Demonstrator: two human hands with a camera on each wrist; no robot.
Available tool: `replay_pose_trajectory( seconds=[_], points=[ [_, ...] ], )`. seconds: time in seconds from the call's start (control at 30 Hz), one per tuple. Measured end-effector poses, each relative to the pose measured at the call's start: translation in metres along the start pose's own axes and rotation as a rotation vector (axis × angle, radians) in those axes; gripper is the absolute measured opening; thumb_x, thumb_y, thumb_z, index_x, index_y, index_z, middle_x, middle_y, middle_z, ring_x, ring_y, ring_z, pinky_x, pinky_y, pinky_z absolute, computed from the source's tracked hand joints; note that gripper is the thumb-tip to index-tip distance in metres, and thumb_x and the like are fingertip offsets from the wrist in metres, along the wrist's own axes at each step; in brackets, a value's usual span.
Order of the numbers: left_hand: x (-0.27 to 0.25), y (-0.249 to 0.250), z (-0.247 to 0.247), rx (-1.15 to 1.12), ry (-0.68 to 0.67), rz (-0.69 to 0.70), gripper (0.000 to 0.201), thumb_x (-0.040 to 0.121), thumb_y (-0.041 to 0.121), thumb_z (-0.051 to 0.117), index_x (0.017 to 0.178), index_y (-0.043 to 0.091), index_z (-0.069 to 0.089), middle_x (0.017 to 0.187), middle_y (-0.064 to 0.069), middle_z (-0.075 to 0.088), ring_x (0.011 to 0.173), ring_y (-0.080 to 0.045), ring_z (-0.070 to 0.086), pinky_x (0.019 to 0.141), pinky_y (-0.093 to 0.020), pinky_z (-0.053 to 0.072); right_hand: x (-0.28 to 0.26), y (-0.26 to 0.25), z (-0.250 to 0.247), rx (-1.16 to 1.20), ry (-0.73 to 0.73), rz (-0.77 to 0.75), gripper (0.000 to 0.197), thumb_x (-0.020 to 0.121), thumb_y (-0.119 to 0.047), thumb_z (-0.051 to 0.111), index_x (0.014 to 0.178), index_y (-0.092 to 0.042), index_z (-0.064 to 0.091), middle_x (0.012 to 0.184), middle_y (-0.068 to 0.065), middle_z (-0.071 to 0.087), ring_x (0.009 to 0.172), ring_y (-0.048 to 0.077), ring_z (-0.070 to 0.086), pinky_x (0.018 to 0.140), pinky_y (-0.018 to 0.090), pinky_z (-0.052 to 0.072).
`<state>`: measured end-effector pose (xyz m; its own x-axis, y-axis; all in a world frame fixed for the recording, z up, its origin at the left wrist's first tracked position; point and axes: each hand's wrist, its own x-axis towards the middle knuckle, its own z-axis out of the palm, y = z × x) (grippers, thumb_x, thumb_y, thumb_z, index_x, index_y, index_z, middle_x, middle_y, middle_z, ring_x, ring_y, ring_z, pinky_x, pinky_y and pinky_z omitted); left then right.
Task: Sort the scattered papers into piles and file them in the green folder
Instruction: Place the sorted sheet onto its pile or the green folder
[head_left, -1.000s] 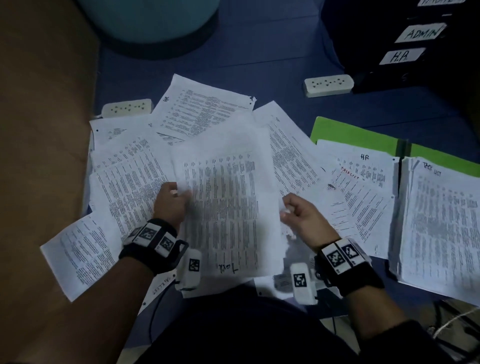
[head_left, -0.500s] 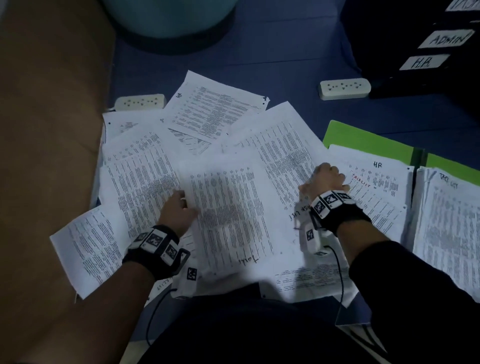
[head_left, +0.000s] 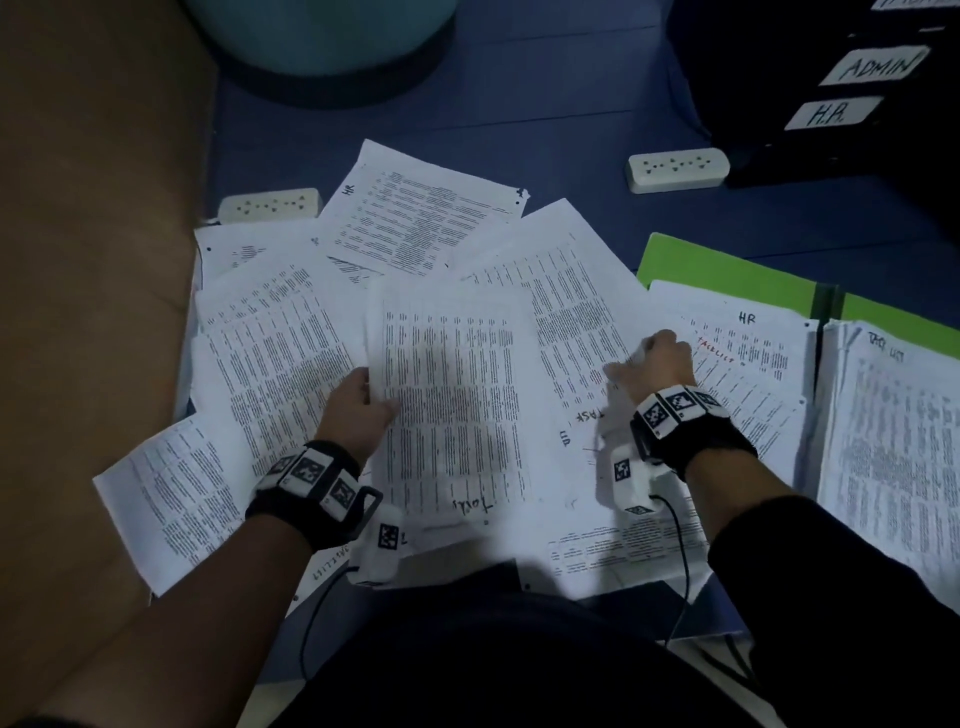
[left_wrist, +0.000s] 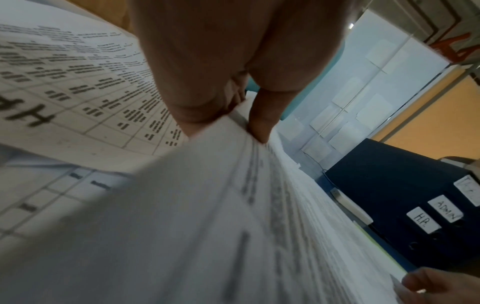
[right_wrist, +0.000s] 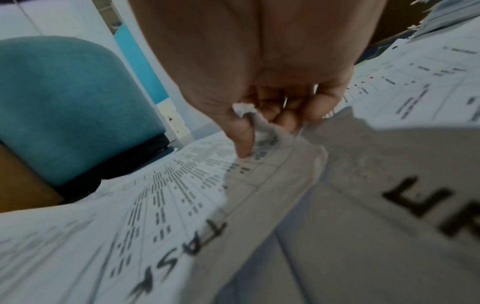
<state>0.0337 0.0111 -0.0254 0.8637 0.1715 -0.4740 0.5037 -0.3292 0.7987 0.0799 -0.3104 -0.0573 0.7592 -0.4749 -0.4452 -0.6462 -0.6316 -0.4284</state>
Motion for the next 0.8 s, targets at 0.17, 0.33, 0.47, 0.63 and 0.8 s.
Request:
replay_pose_trajectory(
  seconds=[0.17,0.33,0.47,0.63,0.8],
  points=[
    [-0.001,0.014,-0.002,-0.122,-0.047,0.106,0.036,0.09,-0.004,0.053,0.092,0.03,0.066,0.098,-0.001,0.071,0.097,-0.025,0.066,0.084,-0.042,0.054,-0.009,-0.001,-0.006,-0.05,-0.062,-0.068,0.014,0.088,-0.012,0.063,0.093,-0.004,0.053,0.104,0.019,0.06,0.094,0.032,0.056,0.067,0.028,0.039],
    [0.003,0.022,-0.007,-0.39,-0.015,0.052,0.036,0.093,-0.009,0.043,0.099,0.021,0.062,0.099,0.0,0.07,0.098,-0.024,0.065,0.082,-0.04,0.053,-0.03,0.009,-0.023,0.321,-0.074,-0.223,0.008,0.09,-0.014,0.054,0.093,-0.012,0.061,0.081,0.004,0.062,0.077,0.023,0.054,0.066,0.028,0.037],
    [0.008,0.015,0.001,-0.393,-0.003,-0.016,0.031,0.095,-0.007,0.04,0.111,0.013,0.058,0.106,-0.007,0.063,0.102,-0.03,0.058,0.088,-0.044,0.05,-0.068,0.017,-0.034,0.596,-0.182,-0.265,0.017,0.092,-0.011,0.054,0.103,-0.017,0.065,0.059,-0.013,0.059,0.048,0.004,0.048,0.05,0.02,0.037],
    [0.008,0.007,0.019,-0.402,-0.038,-0.094,0.03,0.095,0.0,0.047,0.123,0.009,0.049,0.105,-0.005,0.062,0.091,-0.023,0.061,0.084,-0.042,0.053,-0.098,0.019,-0.025,0.663,-0.41,-0.283,0.022,0.092,-0.007,0.054,0.106,-0.02,0.066,0.091,-0.003,0.074,0.078,0.013,0.069,0.066,0.023,0.054],
    [0.01,0.003,0.019,-0.336,0.014,-0.122,0.025,0.091,0.0,0.055,0.112,0.013,0.053,0.101,-0.004,0.063,0.101,-0.029,0.061,0.094,-0.047,0.049,-0.098,0.017,-0.009,0.559,-0.509,-0.276,0.019,0.093,-0.019,0.058,0.11,-0.021,0.067,0.1,-0.002,0.073,0.092,0.014,0.069,0.078,0.031,0.055]
  ],
)
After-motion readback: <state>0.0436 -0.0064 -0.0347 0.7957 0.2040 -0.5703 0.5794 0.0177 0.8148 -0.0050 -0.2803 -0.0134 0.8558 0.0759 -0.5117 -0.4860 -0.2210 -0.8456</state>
